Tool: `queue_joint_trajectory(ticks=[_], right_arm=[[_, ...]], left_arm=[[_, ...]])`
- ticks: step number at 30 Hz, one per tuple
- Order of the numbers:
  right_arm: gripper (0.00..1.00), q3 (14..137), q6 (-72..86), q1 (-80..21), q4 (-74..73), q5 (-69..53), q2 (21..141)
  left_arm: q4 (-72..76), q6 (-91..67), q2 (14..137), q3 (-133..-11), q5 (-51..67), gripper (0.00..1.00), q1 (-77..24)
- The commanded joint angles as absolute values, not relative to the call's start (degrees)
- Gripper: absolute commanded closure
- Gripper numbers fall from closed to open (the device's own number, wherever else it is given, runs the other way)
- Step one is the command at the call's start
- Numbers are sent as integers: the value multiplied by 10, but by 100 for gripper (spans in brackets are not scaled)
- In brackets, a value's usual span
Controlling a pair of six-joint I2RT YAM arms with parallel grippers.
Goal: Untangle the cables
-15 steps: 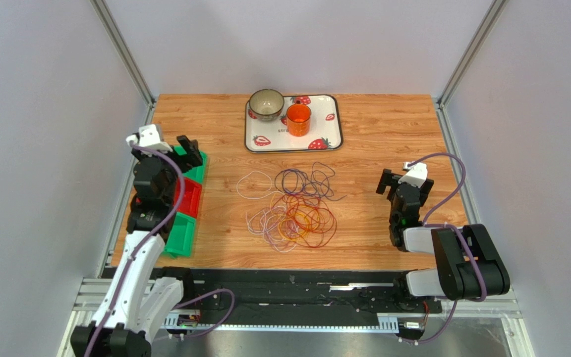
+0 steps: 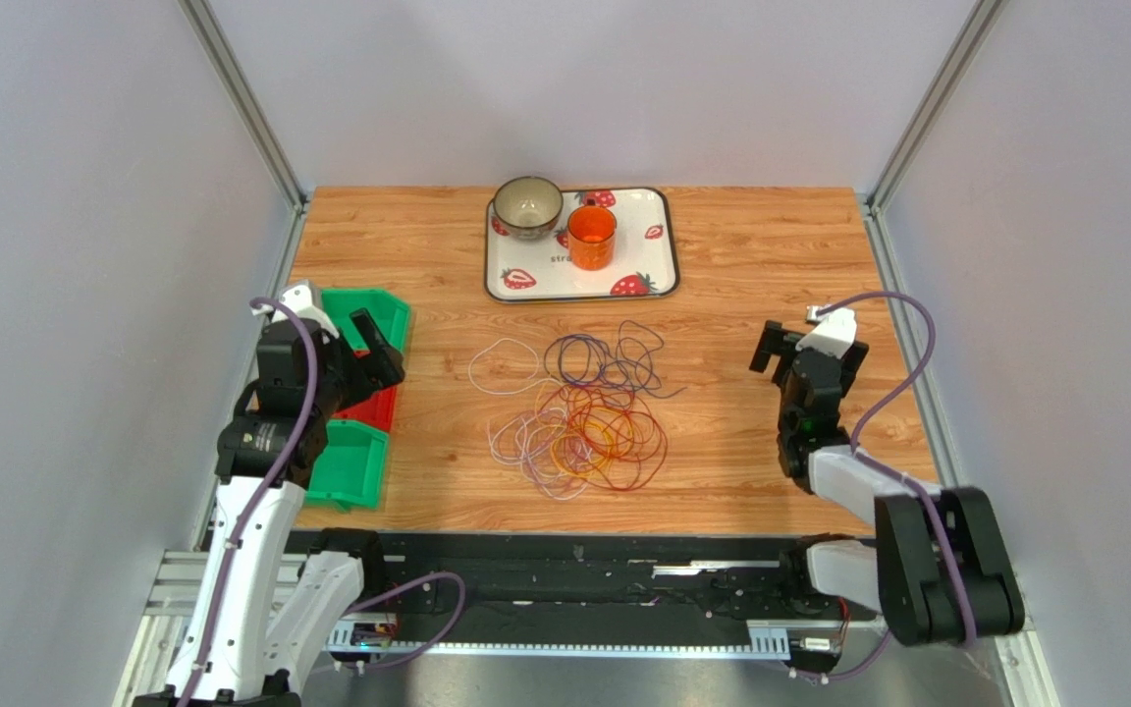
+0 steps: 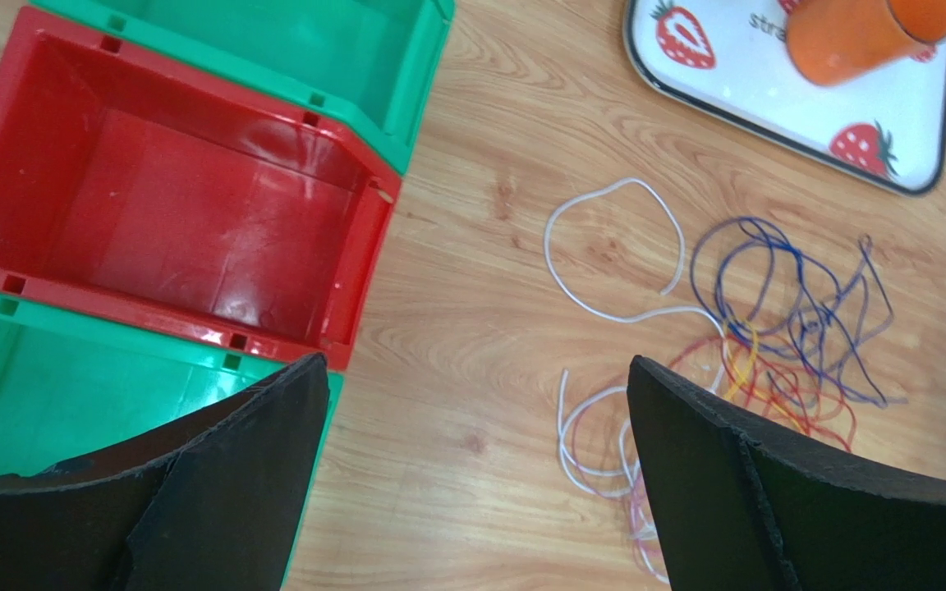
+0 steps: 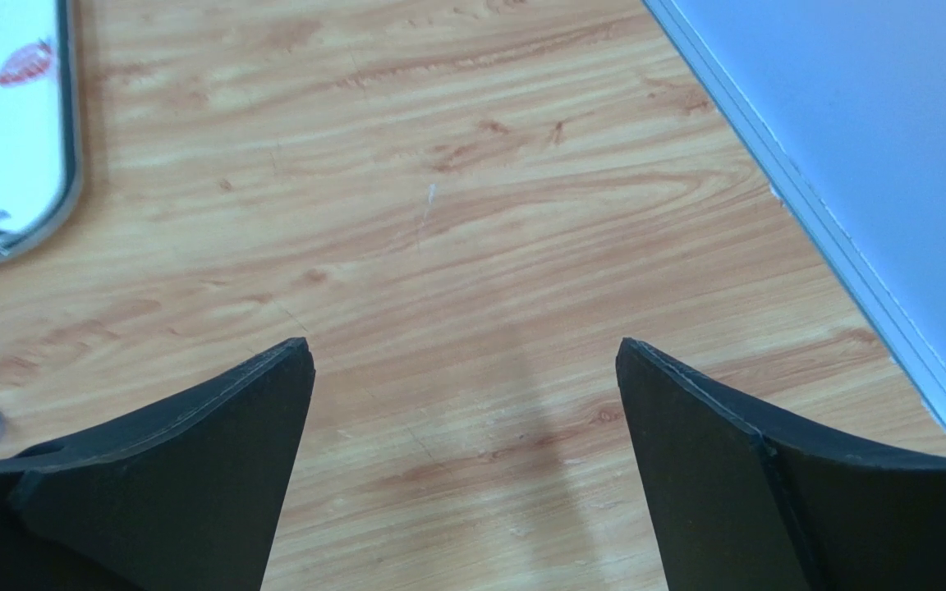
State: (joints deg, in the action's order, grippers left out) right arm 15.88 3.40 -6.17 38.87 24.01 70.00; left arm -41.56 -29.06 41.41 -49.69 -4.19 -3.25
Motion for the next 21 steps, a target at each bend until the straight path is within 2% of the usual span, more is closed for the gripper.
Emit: queue_joint_trajectory(ticks=[1, 4, 7, 9, 10, 15, 21], right_arm=[[0, 298, 115, -60, 105, 187, 577], [0, 373, 213, -59, 3, 39, 532], [0, 394, 365, -54, -63, -27, 530], [6, 423, 366, -41, -95, -141, 559], [8, 454, 360, -46, -142, -158, 569], [9, 487, 332, -99, -206, -45, 565], [10, 528, 341, -118, -268, -47, 595]], left_arm=[[-462, -249, 455, -562, 36, 1, -29], [-479, -241, 485, -569, 53, 1, -29], [-441, -234, 491, -546, 106, 1, -29], [-417, -235, 496, -536, 131, 1, -29], [-417, -234, 504, -537, 135, 1, -29], [-417, -230, 525, -540, 145, 1, -29], [-415, -236, 541, -536, 137, 1, -29]])
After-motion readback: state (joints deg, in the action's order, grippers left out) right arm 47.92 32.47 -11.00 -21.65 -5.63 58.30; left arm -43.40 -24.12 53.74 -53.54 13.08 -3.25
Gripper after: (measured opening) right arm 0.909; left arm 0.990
